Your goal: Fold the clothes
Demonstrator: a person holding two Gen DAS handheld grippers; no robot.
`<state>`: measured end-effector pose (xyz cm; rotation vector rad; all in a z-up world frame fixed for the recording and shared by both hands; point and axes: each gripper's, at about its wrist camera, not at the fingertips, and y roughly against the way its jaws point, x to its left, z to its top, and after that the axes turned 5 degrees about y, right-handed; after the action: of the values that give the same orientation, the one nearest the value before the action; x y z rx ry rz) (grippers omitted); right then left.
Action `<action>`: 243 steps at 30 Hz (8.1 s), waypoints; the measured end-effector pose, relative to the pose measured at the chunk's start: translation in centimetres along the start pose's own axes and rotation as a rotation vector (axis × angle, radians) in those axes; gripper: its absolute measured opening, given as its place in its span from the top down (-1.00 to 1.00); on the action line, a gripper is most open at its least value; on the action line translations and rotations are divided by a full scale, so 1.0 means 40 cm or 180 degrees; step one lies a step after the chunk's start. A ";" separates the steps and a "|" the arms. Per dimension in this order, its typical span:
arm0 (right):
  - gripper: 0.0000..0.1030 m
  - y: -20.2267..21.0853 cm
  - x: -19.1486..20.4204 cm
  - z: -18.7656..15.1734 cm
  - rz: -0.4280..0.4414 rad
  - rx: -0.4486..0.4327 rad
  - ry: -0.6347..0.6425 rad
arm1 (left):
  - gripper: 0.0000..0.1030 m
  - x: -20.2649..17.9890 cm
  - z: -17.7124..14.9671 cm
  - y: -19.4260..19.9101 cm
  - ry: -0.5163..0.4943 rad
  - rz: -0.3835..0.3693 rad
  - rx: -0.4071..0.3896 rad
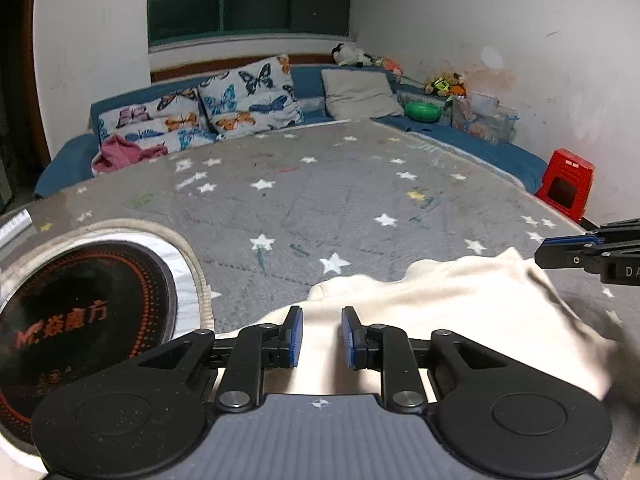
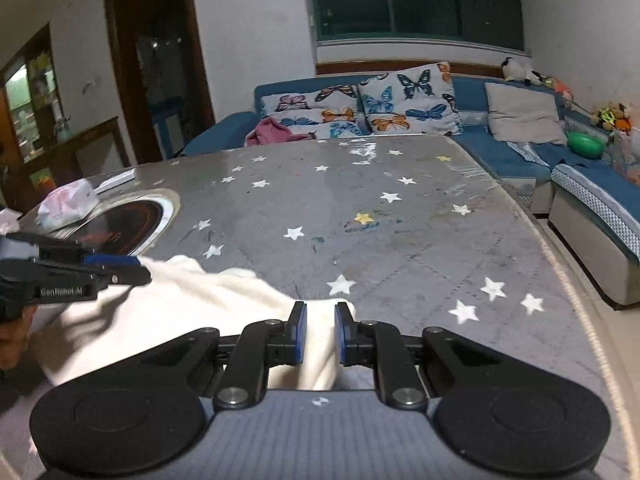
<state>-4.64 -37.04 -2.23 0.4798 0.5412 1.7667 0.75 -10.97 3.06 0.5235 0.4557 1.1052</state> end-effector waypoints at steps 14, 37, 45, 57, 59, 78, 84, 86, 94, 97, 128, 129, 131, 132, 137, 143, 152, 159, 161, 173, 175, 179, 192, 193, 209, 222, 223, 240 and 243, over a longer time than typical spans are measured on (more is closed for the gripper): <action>0.75 0.092 0.142 -0.085 0.0384 0.0112 0.0682 | 0.54 -0.139 -0.133 0.127 -0.0246 -0.0518 0.0069; 0.72 0.038 0.237 -0.057 0.0759 0.0108 0.0992 | 0.50 0.041 -0.080 0.122 0.0569 -0.0174 -0.0013; 0.71 0.016 0.215 -0.038 0.0791 0.0203 0.0896 | 0.55 0.096 -0.061 0.085 0.0717 0.0094 -0.0008; 0.79 -0.138 0.271 0.123 0.1038 0.0135 0.0881 | 0.56 0.138 -0.052 0.049 0.0886 0.0184 0.0087; 0.82 -0.182 0.292 0.140 0.1059 0.0195 0.0846 | 0.56 0.141 -0.055 0.051 0.0905 0.0168 0.0082; 0.85 -0.219 0.329 0.114 0.0859 0.0314 0.0971 | 0.54 0.143 -0.051 0.053 0.0856 0.0176 0.0055; 0.82 -0.148 0.351 0.106 0.0849 0.0180 0.1119 | 0.23 0.136 -0.048 0.080 0.0816 0.0263 -0.0018; 0.76 -0.122 0.363 0.098 0.0881 0.0163 0.1185 | 0.19 0.140 -0.047 0.088 0.0836 0.0306 -0.0045; 0.52 -0.044 0.444 0.038 0.1021 0.0126 0.1522 | -0.05 0.162 -0.055 0.119 0.0914 0.0393 -0.0041; 0.43 -0.025 0.475 0.018 0.1067 0.0106 0.1688 | -0.11 0.182 -0.060 0.137 0.0984 0.0438 -0.0064; 0.66 -0.081 0.634 -0.054 0.1019 0.0101 0.2322 | -0.75 0.263 -0.095 0.180 0.1860 0.0113 0.0072; 0.77 -0.081 0.629 -0.052 0.1037 0.0096 0.2271 | -0.75 0.263 -0.095 0.179 0.1900 0.0096 0.0082; 0.89 -0.076 0.615 -0.039 0.1092 0.0085 0.2129 | -0.75 0.265 -0.095 0.178 0.1980 0.0060 0.0100; 0.90 -0.072 0.606 -0.028 0.1127 0.0079 0.2041 | -0.75 0.265 -0.095 0.178 0.2021 0.0042 0.0107; 0.91 -0.040 0.562 0.023 0.1257 -0.0009 0.1667 | -0.75 0.267 -0.094 0.165 0.2289 -0.0124 0.0167; 0.92 -0.003 0.516 0.053 0.1371 -0.0068 0.1379 | -0.63 0.256 -0.093 0.131 0.2590 -0.0377 0.0253; 0.92 0.052 0.506 0.037 0.1523 -0.0133 0.1408 | 0.52 0.251 -0.137 0.085 0.2961 -0.0603 0.0427; 0.86 0.059 0.471 0.010 0.1527 -0.0096 0.1309 | 0.68 0.253 -0.139 0.089 0.2872 -0.0545 0.0433; 0.86 0.065 0.435 0.011 0.1421 -0.0100 0.1173 | 0.68 0.251 -0.139 0.090 0.2838 -0.0530 0.0423; 0.46 -0.001 0.109 -0.010 0.0129 0.0020 0.0099 | 0.68 0.231 -0.131 0.098 0.2682 -0.0427 0.0394; 0.38 -0.013 0.071 -0.018 0.0083 0.0020 -0.0078 | 0.68 0.231 -0.130 0.097 0.2666 -0.0422 0.0398; 0.29 -0.021 0.014 -0.036 0.0084 0.0041 -0.0291 | 0.68 0.228 -0.126 0.096 0.2610 -0.0394 0.0395; 0.71 -0.037 0.011 -0.043 0.0347 0.0082 -0.0428 | 0.68 0.218 -0.115 0.093 0.2472 -0.0299 0.0380; 0.73 -0.034 0.015 -0.042 0.0346 0.0075 -0.0425 | 0.68 0.218 -0.113 0.093 0.2460 -0.0287 0.0381; 0.77 -0.019 0.032 -0.033 0.0283 0.0034 -0.0385 | 0.68 0.200 -0.094 0.099 0.2173 -0.0106 0.0357; 0.36 -0.036 0.005 -0.056 0.0311 0.0019 -0.0575 | 0.67 0.205 -0.093 0.095 0.2140 -0.0103 0.0381; 0.35 -0.037 0.007 -0.057 0.0312 0.0017 -0.0568 | 0.67 0.204 -0.092 0.094 0.2127 -0.0098 0.0382; 0.76 0.028 0.051 -0.033 0.0302 -0.0201 -0.0406 | 0.68 0.140 -0.036 0.121 0.1673 0.0095 0.0293; 0.76 0.046 0.051 -0.025 0.0258 -0.0250 -0.0381 | 0.68 0.117 -0.018 0.119 0.1574 0.0079 0.0259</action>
<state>-7.15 -35.61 -1.87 0.5553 0.3716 1.8160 -1.30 -4.88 4.98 0.3223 0.9293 1.2442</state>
